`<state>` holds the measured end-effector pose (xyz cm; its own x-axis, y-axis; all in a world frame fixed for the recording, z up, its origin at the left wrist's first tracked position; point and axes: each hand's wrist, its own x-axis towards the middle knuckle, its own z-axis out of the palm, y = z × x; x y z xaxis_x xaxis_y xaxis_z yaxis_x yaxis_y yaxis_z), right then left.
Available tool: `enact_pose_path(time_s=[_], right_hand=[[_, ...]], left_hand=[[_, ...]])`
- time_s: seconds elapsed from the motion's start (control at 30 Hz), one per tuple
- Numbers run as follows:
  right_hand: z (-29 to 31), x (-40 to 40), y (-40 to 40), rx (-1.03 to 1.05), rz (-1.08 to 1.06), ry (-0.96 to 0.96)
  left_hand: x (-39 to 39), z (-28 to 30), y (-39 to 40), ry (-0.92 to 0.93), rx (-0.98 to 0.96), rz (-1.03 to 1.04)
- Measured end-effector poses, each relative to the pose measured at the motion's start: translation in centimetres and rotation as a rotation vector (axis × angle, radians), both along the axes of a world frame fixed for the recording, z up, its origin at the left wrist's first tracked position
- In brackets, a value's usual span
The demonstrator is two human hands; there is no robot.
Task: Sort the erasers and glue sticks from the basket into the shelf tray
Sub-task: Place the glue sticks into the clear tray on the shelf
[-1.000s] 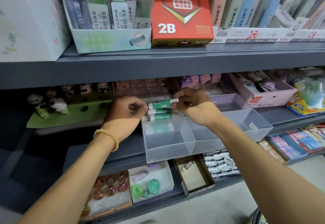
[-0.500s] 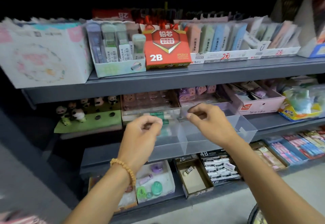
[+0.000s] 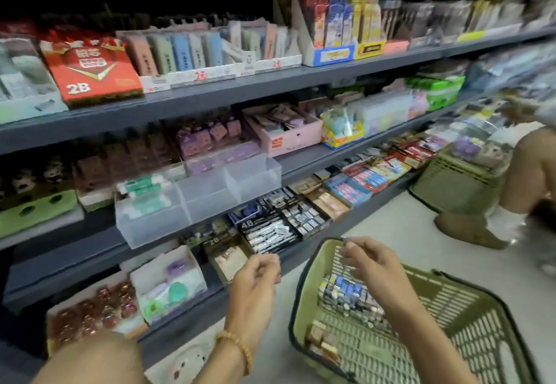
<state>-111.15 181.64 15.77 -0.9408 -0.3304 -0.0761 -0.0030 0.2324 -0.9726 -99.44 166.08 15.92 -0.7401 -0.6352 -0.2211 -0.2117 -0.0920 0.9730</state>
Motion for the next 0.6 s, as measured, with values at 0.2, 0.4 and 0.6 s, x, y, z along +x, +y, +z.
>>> enact_pose_path(time_s=[0.2, 0.4, 0.6], right_hand=[[-4.5, 1.8, 10.2, 0.003, -0.264, -0.136], [-9.2, 1.6, 15.7, 0.009, -0.43, -0.268], [-16.0, -2.6, 16.4, 0.123, -0.436, -0.344]], left_hand=[[-1.1, -5.0, 7.2, -0.144, -0.003, -0.226], [-3.8, -9.9, 11.3, -0.218, -0.005, -0.35], [-9.3, -15.7, 12.3, -0.312, -0.026, -0.356]])
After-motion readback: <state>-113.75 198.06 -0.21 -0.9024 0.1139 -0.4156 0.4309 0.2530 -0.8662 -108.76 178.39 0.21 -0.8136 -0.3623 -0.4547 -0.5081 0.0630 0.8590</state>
